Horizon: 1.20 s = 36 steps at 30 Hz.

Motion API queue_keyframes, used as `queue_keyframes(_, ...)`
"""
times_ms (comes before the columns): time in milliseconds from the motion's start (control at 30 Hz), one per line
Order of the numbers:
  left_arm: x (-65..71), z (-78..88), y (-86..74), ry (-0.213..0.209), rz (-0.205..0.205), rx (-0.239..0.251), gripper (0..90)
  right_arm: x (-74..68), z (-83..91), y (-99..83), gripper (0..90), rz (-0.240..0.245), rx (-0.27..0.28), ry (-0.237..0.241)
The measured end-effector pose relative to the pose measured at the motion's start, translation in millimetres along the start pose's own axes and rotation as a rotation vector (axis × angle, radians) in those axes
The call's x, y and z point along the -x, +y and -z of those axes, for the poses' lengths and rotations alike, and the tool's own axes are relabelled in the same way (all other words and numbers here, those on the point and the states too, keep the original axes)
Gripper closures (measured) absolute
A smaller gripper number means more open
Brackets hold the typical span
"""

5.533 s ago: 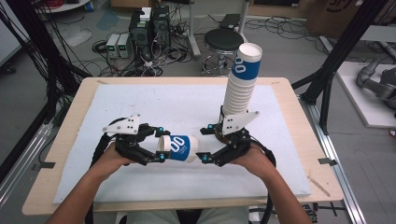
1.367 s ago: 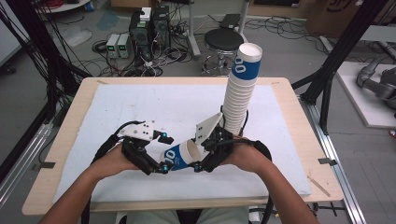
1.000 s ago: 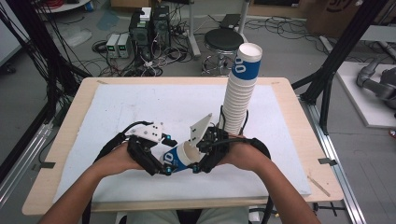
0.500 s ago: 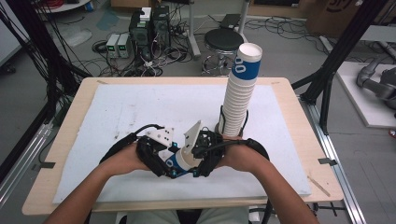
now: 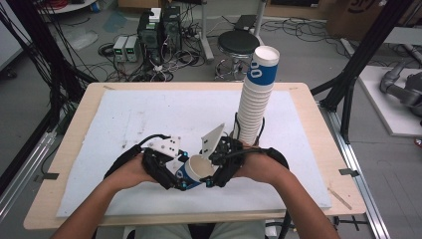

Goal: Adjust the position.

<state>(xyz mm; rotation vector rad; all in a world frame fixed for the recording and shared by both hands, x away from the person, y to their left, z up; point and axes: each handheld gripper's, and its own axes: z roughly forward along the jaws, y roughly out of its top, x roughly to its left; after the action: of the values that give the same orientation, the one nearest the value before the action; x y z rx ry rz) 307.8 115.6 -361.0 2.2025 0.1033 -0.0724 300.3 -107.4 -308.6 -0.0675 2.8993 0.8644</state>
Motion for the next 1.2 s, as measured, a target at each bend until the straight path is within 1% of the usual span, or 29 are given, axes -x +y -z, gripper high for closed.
queue_keyframes(33,-0.1,1.9,-2.6,0.008,0.006,0.027,28.4,0.9,4.0,-1.7,21.7,-0.013,0.032,0.002)
queue_keyframes(133,-0.7,8.1,-10.2,0.036,0.014,0.096,28.2,4.0,15.2,-9.0,21.5,-0.06,0.125,-0.014)
queue_keyframes(167,-0.6,9.9,-13.0,0.047,0.023,0.121,28.2,4.9,18.9,-12.2,21.3,-0.077,0.154,-0.03)
queue_keyframes(233,-1.1,13.3,-18.8,0.064,0.034,0.168,28.1,6.3,24.3,-19.7,21.2,-0.12,0.218,-0.037)
queue_keyframes(267,-1.1,14.8,-21.7,0.073,0.044,0.195,28.1,7.0,26.4,-23.8,21.2,-0.137,0.252,-0.041)
queue_keyframes(300,-1.6,16.9,-24.5,0.086,0.044,0.213,28.1,7.4,28.3,-27.9,21.2,-0.158,0.279,-0.043)
queue_keyframes(367,-2.3,20.6,-30.2,0.112,0.057,0.254,28.1,7.8,31.0,-36.4,21.2,-0.198,0.338,-0.062)
queue_keyframes(433,-3.0,23.7,-35.7,0.141,0.064,0.294,28.1,7.3,32.6,-45.4,21.2,-0.232,0.381,-0.075)
queue_keyframes(500,-3.9,27.3,-40.9,0.173,0.065,0.329,28.0,6.0,33.1,-55.0,21.2,-0.265,0.408,-0.11)
queue_keyframes(533,-4.3,28.3,-43.0,0.182,0.066,0.348,28.0,5.7,32.9,-60.2,21.2,-0.275,0.421,-0.123)
queue_keyframes(700,-6.3,38.2,-57.3,0.266,0.098,0.446,27.9,0.3,29.0,-87.3,21.2,-0.357,0.468,-0.193)
queue_keyframes(767,-6.9,42.0,-62.5,0.296,0.11,0.478,27.9,-2.2,27.9,-99.2,21.2,-0.385,0.504,-0.224)
queue_keyframes(800,-7.3,44.2,-64.8,0.311,0.112,0.488,27.8,-3.4,27.5,-105.2,21.2,-0.399,0.522,-0.236)
queue_keyframes(833,-7.3,45.9,-66.8,0.322,0.117,0.5,27.8,-4.1,27.3,-111.1,21.2,-0.413,0.535,-0.271)
queue_keyframes(900,-7.2,50.0,-70.4,0.343,0.118,0.516,27.8,-7.2,27.5,-121.7,21.2,-0.437,0.553,-0.287)
queue_keyframes(967,-6.6,53.3,-73.5,0.373,0.118,0.534,27.8,-9.7,27.9,-131.6,21.2,-0.457,0.582,-0.313)
queue_keyframes(1000,-6.0,54.8,-75.2,0.386,0.12,0.545,27.8,-10.7,28.3,-136.2,21.2,-0.458,0.591,-0.331)
queue_keyframes(1100,-5.3,59.1,-79.7,0.418,0.119,0.56,27.8,-14.5,28.8,-149.0,21.1,-0.467,0.599,-0.376)
queue_keyframes(1167,-4.5,61.9,-82.3,0.437,0.123,0.572,27.8,-15.9,28.8,-157.7,21.2,-0.488,0.594,-0.399)
queue_keyframes(1200,-3.5,63.1,-83.8,0.445,0.128,0.58,27.8,-16.4,28.9,-160.2,21.2,-0.491,0.594,-0.408)
